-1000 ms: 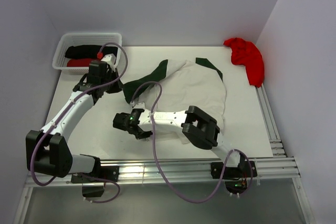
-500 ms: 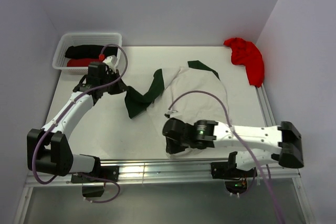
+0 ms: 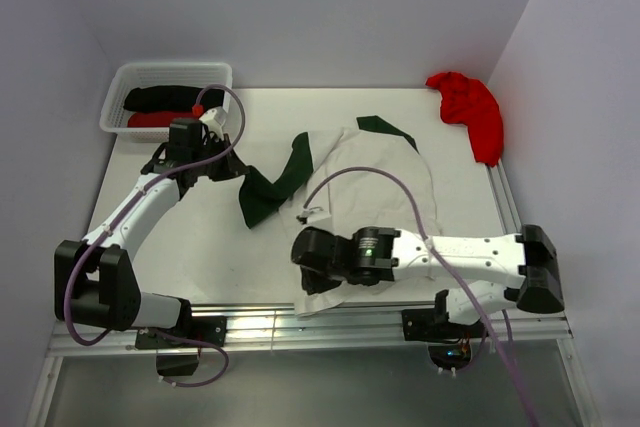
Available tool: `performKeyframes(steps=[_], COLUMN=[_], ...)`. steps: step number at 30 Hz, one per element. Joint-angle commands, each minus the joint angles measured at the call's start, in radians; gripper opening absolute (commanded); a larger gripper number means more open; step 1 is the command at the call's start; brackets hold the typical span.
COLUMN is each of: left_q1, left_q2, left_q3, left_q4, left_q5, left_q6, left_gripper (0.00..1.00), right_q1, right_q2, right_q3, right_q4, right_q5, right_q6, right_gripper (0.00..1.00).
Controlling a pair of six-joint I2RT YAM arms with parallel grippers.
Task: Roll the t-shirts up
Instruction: Flatten the tshirt
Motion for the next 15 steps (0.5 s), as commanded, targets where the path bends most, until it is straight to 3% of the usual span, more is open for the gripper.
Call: performKeyframes(steps=[1,5,9,15], left_q1=[0.005,0.005,0.005,0.005], left_q2=[-0.039,-0.045,-0.048,-0.045], left_q3=[-0.006,-0.014,-0.019,-0.017], left_q4=[0.033,0.033,0.033,0.033], left_q5=[-0.002,-0.007,-0.005,-0.002], left_q6=[-0.003,-0.004,-0.006,-0.006], left_gripper=[0.00,0.00,0.00,0.00], right_q1=[0.094,0.159,0.192,0.234], right_q2=[0.131,0.303,0.441,0.616], right_q3=[0.115,0.254,0.357,0.554], right_q4=[-0.042,-0.108,-0.213,-0.371], right_q5=[0.079,0.136,0.163,0.205], right_q6=[-0.016,0.017,0.029,0.020], right_gripper=[0.35,0.34,0.41,0.43])
